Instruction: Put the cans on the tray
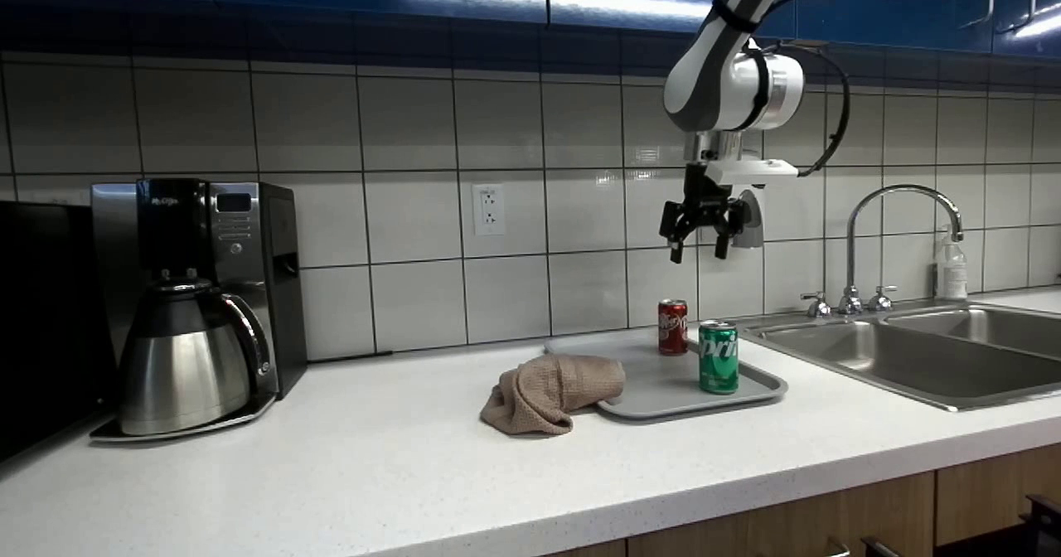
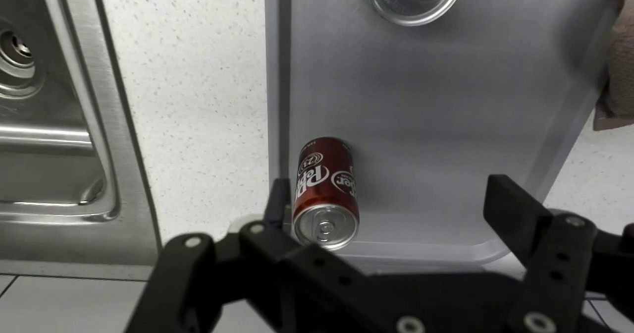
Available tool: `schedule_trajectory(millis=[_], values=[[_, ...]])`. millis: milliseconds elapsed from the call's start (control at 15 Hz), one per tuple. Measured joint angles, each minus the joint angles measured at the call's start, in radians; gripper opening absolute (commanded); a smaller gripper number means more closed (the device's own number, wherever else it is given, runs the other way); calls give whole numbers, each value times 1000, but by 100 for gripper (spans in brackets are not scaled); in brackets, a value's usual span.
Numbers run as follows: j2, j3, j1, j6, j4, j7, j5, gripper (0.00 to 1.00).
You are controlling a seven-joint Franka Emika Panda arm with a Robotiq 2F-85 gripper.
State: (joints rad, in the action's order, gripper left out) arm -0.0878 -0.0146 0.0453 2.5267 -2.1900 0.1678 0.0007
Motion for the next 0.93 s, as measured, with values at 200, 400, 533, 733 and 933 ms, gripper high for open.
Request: schedule_trajectory(millis=[200, 400, 533, 733, 933], values=[[86, 0, -1, 23, -82, 0, 0, 100], [169, 0, -1, 46, -161, -1, 0, 100], [226, 0, -1, 61, -212, -3, 0, 100], [313, 2, -1, 71, -276, -11, 0, 100], [392, 3, -1, 74, -327, -17, 0, 100]])
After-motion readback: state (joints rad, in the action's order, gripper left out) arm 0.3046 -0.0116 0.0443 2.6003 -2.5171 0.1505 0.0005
